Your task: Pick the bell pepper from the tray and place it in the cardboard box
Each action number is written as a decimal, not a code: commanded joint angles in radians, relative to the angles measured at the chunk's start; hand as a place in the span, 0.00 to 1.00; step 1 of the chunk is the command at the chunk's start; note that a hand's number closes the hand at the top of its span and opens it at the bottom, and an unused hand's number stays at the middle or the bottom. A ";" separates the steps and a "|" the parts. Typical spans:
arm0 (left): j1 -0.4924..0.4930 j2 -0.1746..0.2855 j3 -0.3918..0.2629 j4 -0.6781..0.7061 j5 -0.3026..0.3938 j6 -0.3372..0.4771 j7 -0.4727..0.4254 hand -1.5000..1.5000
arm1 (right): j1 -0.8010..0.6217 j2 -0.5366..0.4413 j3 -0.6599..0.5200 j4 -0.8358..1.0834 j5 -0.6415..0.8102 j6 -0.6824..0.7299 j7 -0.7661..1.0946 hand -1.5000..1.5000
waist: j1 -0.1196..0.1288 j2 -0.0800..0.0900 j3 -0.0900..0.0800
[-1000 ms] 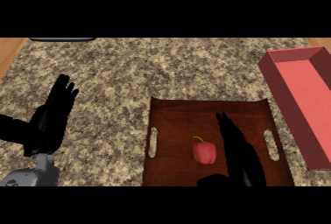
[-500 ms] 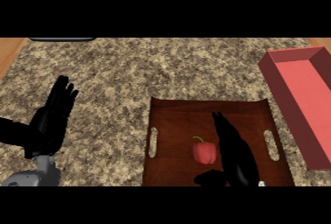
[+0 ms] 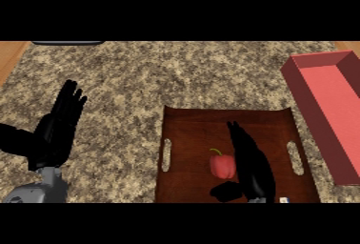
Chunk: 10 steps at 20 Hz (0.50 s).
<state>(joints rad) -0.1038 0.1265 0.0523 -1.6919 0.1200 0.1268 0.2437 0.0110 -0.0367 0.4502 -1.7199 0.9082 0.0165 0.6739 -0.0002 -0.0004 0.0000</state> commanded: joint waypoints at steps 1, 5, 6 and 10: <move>0.021 -0.007 0.013 -0.003 -0.001 -0.020 -0.012 0.50 | 0.016 0.027 0.013 -0.009 0.029 -0.008 0.006 0.00 | 0.000 0.000 0.000; -0.047 -0.006 0.036 0.087 0.011 -0.025 -0.035 0.50 | -0.005 -0.028 -0.010 0.026 0.026 -0.008 -0.094 1.00 | -0.002 0.000 0.000; 0.056 -0.005 0.017 -0.032 0.018 -0.035 -0.005 0.50 | 0.036 0.002 0.080 0.059 0.119 -0.076 -0.074 1.00 | 0.002 -0.001 0.000; -0.023 -0.004 0.027 0.053 0.000 -0.033 -0.024 0.50 | -0.038 -0.018 0.035 0.014 0.140 -0.002 -0.053 1.00 | -0.001 0.000 0.000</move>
<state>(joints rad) -0.0906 0.1162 0.0676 -1.6778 0.1210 0.1017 0.2196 0.0097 -0.0572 0.4805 -1.7086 1.0005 0.0015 0.6164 -0.0004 -0.0006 0.0000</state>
